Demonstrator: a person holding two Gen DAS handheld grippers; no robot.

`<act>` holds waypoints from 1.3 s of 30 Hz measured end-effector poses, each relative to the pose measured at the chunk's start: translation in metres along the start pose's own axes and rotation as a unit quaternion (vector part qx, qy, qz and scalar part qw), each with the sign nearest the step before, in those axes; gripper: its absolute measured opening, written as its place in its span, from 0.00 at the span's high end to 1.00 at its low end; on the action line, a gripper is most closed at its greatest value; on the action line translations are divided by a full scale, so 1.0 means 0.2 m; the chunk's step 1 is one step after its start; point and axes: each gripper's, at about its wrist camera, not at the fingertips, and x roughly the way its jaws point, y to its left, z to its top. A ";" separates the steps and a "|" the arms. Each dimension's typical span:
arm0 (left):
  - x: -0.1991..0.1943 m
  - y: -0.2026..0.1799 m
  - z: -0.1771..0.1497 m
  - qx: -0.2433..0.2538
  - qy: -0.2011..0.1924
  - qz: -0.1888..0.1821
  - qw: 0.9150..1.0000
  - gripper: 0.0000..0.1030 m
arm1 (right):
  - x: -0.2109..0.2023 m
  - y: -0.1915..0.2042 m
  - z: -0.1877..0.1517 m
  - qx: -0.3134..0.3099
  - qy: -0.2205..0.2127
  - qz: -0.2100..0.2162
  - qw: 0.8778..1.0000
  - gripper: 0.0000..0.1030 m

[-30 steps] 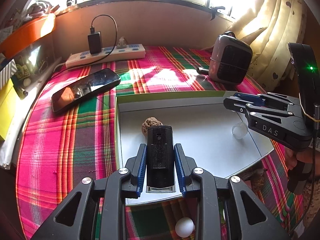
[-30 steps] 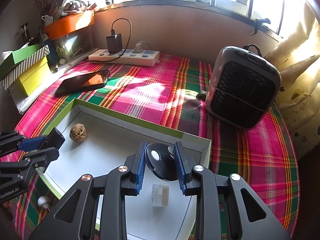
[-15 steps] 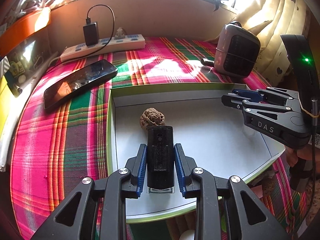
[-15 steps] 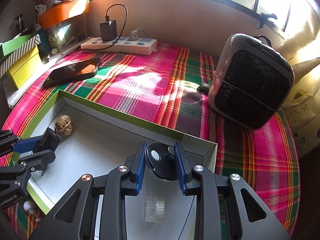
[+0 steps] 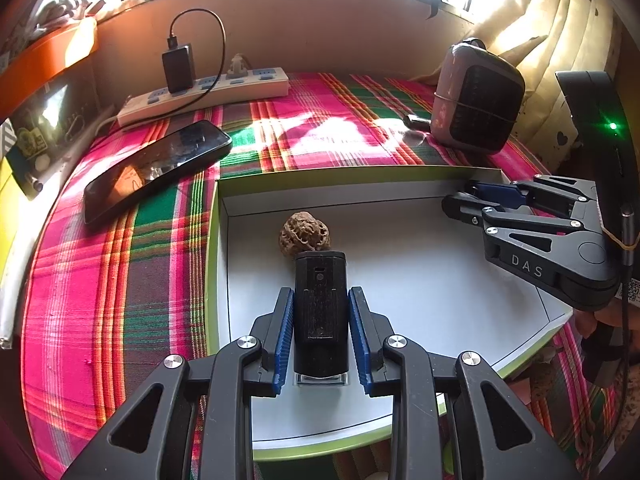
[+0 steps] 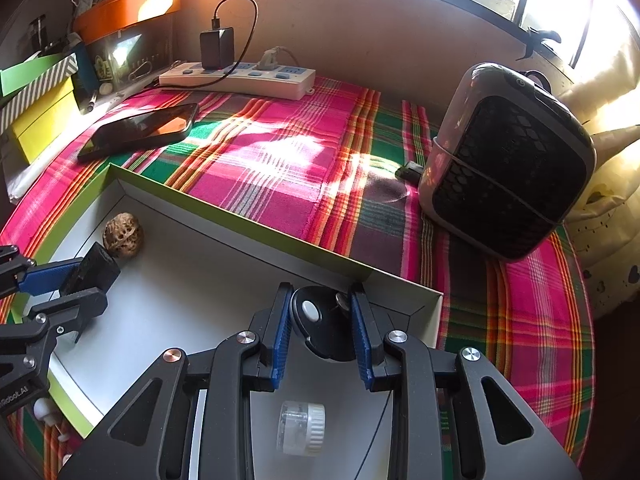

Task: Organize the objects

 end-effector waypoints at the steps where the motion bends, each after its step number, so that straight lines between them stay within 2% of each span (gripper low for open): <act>1: 0.00 0.00 0.00 0.000 0.000 0.000 1.000 0.75 | 0.00 0.00 0.00 -0.001 0.000 0.000 1.000 0.72; 21: 0.00 0.01 0.00 0.001 0.001 0.002 1.000 0.75 | 0.00 0.01 0.00 -0.005 0.002 -0.006 1.000 0.71; 23: 0.00 0.01 0.00 0.000 0.001 0.001 1.000 0.75 | 0.00 0.01 0.01 -0.005 0.002 -0.006 1.000 0.69; 25: 0.00 0.00 0.00 0.000 0.002 0.002 1.000 0.75 | 0.00 0.00 0.01 -0.003 0.003 -0.007 1.000 0.62; 29: 0.00 0.00 0.00 0.000 0.003 0.002 1.000 0.75 | 0.00 0.00 0.01 -0.003 0.003 -0.009 1.000 0.61; 31: 0.00 0.00 0.00 0.001 0.003 0.003 1.000 0.75 | 0.00 0.00 0.01 -0.002 0.002 -0.009 1.000 0.56; 39: 0.00 0.00 0.00 0.001 0.003 0.004 1.000 0.74 | -0.01 0.00 0.00 0.003 -0.003 -0.009 1.000 0.55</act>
